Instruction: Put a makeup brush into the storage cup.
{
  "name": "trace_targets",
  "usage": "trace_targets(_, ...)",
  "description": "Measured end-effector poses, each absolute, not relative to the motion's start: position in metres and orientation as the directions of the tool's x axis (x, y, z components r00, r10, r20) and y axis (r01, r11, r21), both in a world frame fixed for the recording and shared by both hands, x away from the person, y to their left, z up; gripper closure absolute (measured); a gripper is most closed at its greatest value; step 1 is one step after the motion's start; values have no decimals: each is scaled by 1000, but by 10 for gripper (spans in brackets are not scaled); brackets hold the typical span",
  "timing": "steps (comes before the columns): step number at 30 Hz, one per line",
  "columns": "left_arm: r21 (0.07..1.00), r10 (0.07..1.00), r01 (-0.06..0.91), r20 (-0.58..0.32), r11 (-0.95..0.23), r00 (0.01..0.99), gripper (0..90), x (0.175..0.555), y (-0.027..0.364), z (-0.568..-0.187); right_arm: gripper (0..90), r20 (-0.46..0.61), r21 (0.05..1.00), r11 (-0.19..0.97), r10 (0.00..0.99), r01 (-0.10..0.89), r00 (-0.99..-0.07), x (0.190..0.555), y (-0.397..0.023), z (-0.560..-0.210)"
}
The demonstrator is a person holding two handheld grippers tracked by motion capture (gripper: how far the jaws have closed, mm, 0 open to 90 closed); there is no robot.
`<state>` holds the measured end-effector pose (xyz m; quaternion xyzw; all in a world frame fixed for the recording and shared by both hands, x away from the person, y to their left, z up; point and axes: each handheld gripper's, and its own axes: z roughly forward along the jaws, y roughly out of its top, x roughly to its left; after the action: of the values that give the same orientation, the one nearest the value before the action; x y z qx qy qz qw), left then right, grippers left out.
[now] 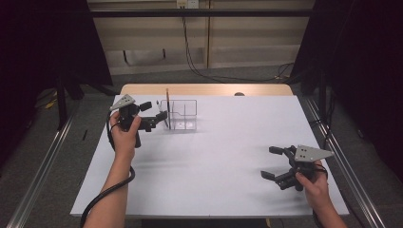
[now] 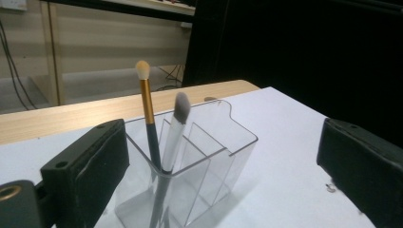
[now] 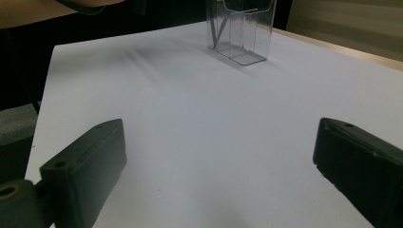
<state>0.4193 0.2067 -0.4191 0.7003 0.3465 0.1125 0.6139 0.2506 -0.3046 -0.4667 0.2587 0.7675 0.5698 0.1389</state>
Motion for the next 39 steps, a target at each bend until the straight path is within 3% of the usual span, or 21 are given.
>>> trace_targets(39,946,560,317,-230,-61,796,31,373,217,-444,38,82,945,221,553,241,-829,251,-301,-468)
